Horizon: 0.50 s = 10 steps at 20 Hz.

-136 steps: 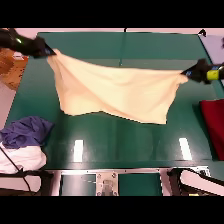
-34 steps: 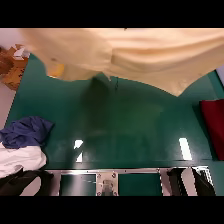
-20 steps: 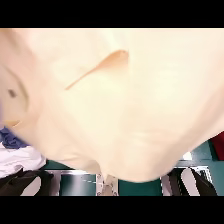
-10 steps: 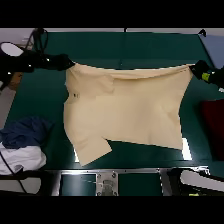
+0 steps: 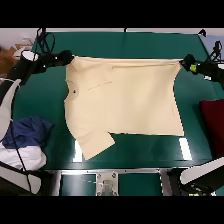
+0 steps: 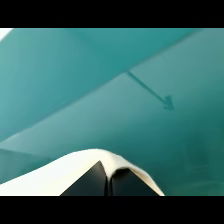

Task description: Fold the shirts.

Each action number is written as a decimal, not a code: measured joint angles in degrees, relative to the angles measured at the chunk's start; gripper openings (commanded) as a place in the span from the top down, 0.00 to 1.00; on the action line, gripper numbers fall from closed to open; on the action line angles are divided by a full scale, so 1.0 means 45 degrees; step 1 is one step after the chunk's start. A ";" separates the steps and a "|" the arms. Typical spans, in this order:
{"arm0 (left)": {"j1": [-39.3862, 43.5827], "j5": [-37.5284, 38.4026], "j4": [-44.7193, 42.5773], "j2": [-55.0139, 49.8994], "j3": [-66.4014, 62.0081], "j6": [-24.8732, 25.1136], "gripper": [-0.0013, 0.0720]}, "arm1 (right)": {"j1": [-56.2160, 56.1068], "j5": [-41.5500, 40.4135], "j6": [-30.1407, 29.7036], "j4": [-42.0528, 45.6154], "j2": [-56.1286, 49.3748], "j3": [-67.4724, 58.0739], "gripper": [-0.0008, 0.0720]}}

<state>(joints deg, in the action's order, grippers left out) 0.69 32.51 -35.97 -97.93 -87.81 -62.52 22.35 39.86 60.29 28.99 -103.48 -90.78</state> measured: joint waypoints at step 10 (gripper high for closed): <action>-0.0005 0.1311 -0.1443 -0.0092 0.0005 0.0350 0.95 | 0.0131 0.1933 0.0908 0.1962 -0.0403 -0.0797 0.97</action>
<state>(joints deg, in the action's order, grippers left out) 0.67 38.41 -42.46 -98.35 -87.79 -60.95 22.94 48.56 64.38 37.82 -105.30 -94.37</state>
